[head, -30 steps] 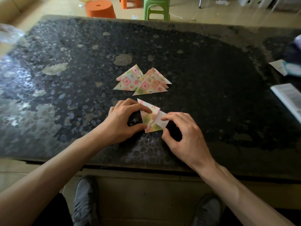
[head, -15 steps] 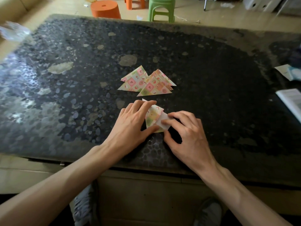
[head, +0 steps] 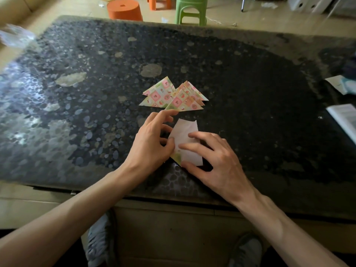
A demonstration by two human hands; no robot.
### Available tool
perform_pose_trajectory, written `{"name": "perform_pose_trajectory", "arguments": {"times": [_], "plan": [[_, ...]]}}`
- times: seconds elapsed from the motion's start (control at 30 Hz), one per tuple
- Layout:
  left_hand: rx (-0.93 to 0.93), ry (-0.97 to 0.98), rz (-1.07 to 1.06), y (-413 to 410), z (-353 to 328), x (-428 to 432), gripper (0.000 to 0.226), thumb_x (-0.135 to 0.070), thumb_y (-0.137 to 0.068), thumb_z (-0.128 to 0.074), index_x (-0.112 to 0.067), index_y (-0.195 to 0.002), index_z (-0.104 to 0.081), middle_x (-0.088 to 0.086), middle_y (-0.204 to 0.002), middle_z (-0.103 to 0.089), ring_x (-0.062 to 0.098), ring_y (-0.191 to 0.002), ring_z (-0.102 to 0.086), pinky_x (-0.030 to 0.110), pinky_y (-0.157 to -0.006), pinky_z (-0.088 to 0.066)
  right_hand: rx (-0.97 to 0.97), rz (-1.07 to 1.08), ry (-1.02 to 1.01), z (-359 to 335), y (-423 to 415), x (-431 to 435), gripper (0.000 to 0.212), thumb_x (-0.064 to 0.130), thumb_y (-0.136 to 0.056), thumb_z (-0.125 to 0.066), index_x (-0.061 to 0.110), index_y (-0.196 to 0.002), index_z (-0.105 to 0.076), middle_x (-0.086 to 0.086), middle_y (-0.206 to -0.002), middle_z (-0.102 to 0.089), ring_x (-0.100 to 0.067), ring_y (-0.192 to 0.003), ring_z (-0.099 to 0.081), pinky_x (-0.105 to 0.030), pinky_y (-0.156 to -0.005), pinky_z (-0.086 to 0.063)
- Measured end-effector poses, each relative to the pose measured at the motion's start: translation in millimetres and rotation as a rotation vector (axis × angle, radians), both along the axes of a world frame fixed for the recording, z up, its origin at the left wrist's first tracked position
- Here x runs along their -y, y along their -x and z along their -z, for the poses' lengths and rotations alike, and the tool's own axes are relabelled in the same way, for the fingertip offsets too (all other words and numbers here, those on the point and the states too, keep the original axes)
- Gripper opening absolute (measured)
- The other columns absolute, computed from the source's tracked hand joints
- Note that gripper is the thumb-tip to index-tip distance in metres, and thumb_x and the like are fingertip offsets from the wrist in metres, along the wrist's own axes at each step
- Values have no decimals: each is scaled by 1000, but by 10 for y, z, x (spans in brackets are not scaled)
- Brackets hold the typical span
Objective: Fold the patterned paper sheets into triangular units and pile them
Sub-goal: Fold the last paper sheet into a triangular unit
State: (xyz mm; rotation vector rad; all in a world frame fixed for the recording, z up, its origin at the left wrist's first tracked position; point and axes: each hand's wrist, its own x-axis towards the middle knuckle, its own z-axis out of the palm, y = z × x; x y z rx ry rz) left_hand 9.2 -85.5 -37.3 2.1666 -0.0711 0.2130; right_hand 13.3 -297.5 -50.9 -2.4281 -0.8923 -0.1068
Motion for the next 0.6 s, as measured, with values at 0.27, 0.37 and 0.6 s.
{"name": "perform_pose_trajectory", "arguments": {"times": [0.27, 0.37, 0.6], "plan": [[-45, 89, 0, -42, 2, -62, 64, -3, -90, -69, -32, -143, -48, -5, -128, -53, 5, -106, -66, 22, -73, -58, 2, -42, 59, 40, 12, -12, 43, 64, -92, -65, 33, -121, -72, 7, -139, -59, -12, -135, -47, -36, -104, -42], [169, -360, 44, -4, 9, -95, 61, -8, -84, -76, -29, -136, -54, -2, -134, -42, 10, -122, -49, 29, -96, -49, 16, -35, 53, 44, 18, -22, 39, 60, -93, -66, 32, -119, -73, 7, -136, -60, -12, -132, -49, -34, -102, -41], [148, -472, 430, -63, -25, -288, 20, -22, -92, -71, -32, -109, -75, -15, -115, -66, 5, -109, -61, 33, -91, -53, 141, -50, 104, -15, 27, -53, 35, 51, -99, -59, 26, -119, -74, 2, -129, -66, -18, -123, -56, -38, -99, -43]]}}
